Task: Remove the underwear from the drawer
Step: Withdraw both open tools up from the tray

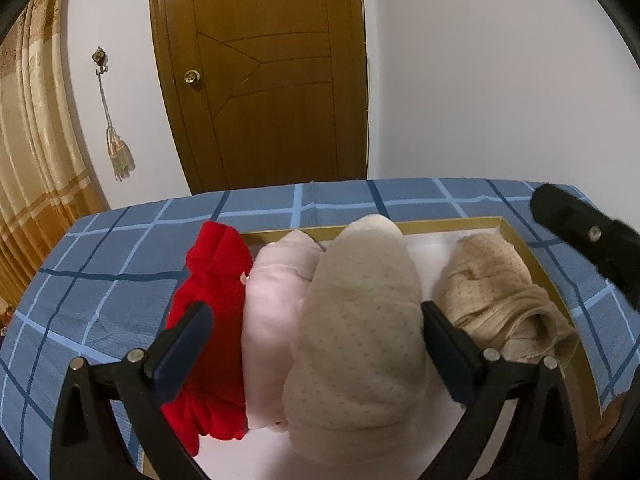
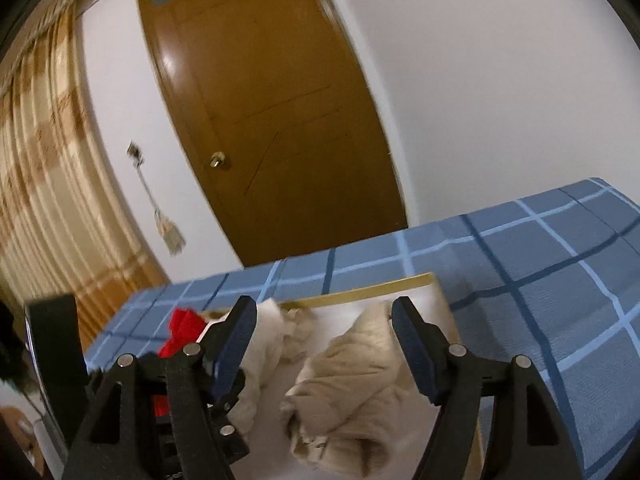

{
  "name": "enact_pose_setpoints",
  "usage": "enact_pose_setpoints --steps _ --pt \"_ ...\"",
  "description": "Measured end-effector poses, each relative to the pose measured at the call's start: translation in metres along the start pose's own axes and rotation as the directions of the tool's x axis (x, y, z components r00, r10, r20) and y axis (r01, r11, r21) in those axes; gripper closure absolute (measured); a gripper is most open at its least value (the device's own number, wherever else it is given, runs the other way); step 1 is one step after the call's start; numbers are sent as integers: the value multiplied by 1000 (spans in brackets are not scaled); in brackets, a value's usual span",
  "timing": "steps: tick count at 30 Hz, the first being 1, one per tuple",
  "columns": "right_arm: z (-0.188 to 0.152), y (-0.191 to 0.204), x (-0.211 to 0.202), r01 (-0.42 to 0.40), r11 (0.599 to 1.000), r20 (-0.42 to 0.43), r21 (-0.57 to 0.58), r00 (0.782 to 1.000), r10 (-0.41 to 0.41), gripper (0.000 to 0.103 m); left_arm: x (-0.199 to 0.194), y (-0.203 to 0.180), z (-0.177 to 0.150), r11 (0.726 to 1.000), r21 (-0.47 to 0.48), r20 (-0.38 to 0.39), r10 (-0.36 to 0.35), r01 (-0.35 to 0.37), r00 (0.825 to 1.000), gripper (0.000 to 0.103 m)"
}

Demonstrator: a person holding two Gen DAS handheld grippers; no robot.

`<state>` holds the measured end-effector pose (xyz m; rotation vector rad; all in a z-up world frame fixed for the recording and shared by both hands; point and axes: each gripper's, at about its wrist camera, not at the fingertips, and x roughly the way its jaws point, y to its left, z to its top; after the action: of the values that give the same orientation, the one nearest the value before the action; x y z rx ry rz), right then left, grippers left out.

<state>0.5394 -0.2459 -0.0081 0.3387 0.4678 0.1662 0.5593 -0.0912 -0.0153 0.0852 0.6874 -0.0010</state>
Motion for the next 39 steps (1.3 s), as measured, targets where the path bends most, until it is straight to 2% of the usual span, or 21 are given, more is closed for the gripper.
enact_pose_setpoints --steps 4,9,11,17,20,23,25,32,35,39 --pt "-6 -1 -9 32 999 40 11 999 -32 31 -11 -2 -1 1000 9 76 15 -15 997 1" --pt "-17 10 -34 83 996 157 -25 984 -78 31 -31 8 -3 999 -29 204 42 -37 978 1" --pt "-21 13 -42 119 992 199 -45 974 -108 31 -33 13 -2 998 -50 219 49 -39 975 1" --pt "-28 22 -51 164 982 254 -94 958 -136 30 -33 20 -8 996 -81 230 39 -20 972 1" --pt "-32 29 -53 178 974 271 -138 953 -136 30 -40 19 -13 998 -63 264 44 -29 963 1" --pt "-36 34 -56 189 967 292 -169 947 -134 30 -50 16 -20 998 -49 326 61 -47 943 1" --pt "-36 34 -58 186 967 298 -173 946 -129 30 -52 18 -23 998 -44 338 63 -51 939 1" --pt "-40 27 -62 183 974 258 -130 955 -145 30 -58 26 -36 999 -44 327 36 -23 944 1" --pt "-43 30 -64 194 971 246 -141 957 -155 30 -67 28 -41 999 -48 354 31 -15 935 1" --pt "-48 36 -71 199 966 252 -168 956 -153 30 -74 28 -48 999 -40 351 24 -11 936 1"
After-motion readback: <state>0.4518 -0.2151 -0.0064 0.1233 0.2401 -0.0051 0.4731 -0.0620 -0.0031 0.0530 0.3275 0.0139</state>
